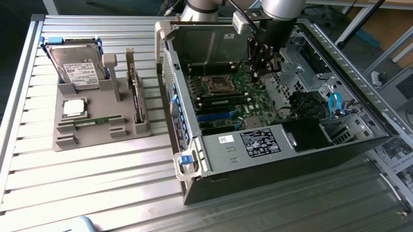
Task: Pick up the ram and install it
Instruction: 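Insert the ram into the slot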
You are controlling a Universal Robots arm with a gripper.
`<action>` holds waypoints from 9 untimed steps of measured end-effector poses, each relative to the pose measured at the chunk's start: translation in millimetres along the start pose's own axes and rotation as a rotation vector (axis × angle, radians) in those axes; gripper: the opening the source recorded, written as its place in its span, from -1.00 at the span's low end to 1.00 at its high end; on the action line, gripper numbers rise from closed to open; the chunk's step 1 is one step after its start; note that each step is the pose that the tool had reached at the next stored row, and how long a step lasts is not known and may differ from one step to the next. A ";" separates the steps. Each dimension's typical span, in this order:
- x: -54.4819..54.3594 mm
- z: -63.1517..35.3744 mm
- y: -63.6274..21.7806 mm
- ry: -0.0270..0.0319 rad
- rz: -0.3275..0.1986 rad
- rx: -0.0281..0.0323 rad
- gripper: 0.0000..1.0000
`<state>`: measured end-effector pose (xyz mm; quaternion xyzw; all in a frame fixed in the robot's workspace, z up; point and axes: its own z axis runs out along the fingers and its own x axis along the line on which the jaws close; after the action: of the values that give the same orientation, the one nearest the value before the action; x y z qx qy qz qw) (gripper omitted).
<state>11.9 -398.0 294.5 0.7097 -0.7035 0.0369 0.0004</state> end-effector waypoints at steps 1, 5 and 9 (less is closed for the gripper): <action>-0.1 0.1 -0.6 0.0000 0.000 0.0001 -0.79; -0.3 0.2 -2.7 0.0006 0.000 0.0000 -0.79; -0.5 0.3 -4.7 0.0015 0.000 0.0000 -0.79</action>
<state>16.6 -397.4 294.4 0.7097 -0.7035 0.0375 0.0009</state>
